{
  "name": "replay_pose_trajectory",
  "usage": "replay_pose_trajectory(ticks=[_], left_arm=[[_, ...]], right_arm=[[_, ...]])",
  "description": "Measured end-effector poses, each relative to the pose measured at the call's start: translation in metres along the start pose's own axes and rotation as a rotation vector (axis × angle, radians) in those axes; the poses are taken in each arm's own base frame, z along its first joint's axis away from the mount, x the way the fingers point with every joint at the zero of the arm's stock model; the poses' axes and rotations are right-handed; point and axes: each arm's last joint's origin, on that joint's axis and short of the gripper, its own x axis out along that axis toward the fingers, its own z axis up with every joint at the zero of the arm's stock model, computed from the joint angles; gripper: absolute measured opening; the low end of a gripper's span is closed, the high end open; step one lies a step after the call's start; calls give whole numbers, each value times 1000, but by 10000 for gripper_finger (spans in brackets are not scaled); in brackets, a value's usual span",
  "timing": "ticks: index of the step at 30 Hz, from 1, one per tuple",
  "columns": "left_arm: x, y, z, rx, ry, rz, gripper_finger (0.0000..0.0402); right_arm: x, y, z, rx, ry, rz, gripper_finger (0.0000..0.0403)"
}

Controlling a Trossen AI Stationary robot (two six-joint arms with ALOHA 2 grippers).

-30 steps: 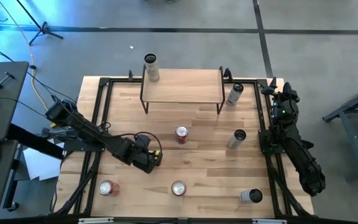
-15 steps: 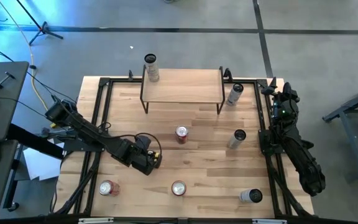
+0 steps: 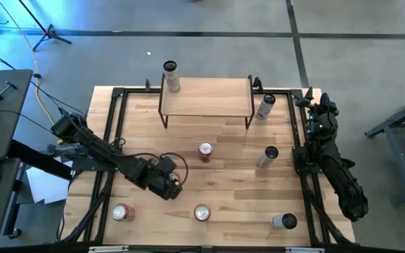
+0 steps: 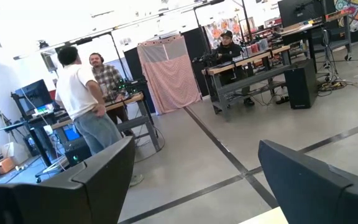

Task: Place canned beverage on shelf
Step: Put the red soda can on the shelf

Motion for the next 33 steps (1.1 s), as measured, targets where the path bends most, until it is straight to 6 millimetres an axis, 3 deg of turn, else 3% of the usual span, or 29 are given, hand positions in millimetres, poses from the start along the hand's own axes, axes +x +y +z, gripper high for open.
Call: replay_pose_trajectory(ticks=[10, 21, 33], left_arm=[[-4, 0, 3, 138, -4, -11, 270], [-9, 3, 14, 76, 78, -79, 271], [-4, 5, 25, 168, 131, -128, 271]], right_arm=[[0, 0, 0, 0, 0, 0, 328], [0, 0, 0, 0, 1, 0, 328], [0, 0, 0, 0, 1, 0, 328]])
